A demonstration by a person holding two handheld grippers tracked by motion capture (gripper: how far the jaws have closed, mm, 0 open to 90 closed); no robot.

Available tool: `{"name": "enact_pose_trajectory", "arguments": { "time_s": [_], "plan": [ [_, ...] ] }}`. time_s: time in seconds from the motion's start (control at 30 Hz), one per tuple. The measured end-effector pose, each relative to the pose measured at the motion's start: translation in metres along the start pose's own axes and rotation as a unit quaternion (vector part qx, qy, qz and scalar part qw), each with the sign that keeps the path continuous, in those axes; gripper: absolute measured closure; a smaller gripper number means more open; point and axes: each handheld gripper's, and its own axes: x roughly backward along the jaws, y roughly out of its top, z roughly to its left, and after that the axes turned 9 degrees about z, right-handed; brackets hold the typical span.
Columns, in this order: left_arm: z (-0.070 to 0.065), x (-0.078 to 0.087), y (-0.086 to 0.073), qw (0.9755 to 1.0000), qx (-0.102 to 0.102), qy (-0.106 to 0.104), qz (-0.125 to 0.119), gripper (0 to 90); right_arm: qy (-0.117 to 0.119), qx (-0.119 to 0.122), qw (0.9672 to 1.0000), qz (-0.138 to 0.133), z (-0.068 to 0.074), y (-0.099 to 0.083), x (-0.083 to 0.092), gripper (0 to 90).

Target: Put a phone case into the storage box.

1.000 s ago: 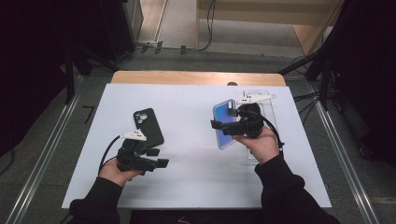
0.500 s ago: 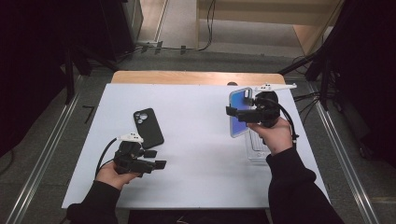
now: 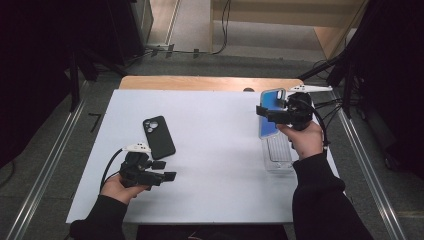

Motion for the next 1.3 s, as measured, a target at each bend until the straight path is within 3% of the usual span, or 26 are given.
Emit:
{"name": "enact_pose_trajectory", "arguments": {
  "time_s": [0.33, 0.57, 0.87, 1.03, 1.17, 1.3],
  "plan": [
    [0.001, 0.001, 0.0, 1.0, 0.003, 0.0, -0.006, 32.8, -0.035, -0.026, 0.999, -0.012, -0.021, -0.003, 0.006, 17.0],
    [-0.001, 0.004, 0.0, 0.9999, 0.003, 0.003, -0.013, 32.8, -0.06, -0.04, 0.9971, -0.025, -0.039, 0.004, 0.001, 17.0],
    [0.0, 0.003, 0.001, 0.9999, 0.003, 0.009, -0.009, 32.8, -0.077, -0.07, 0.9941, -0.029, -0.064, 0.013, -0.018, 17.0],
    [-0.002, 0.001, 0.003, 0.9999, -0.001, 0.012, -0.004, 32.8, -0.089, -0.072, 0.9928, -0.034, -0.072, 0.021, -0.031, 16.9],
    [-0.004, 0.001, 0.003, 0.9999, -0.004, 0.01, -0.007, 32.8, -0.134, -0.043, 0.9897, -0.026, -0.077, 0.025, -0.043, 16.9],
    [-0.006, 0.0, 0.004, 0.9999, -0.007, 0.011, -0.005, 32.8, -0.129, -0.063, 0.9893, -0.026, -0.086, 0.026, -0.054, 16.9]
  ]
}}
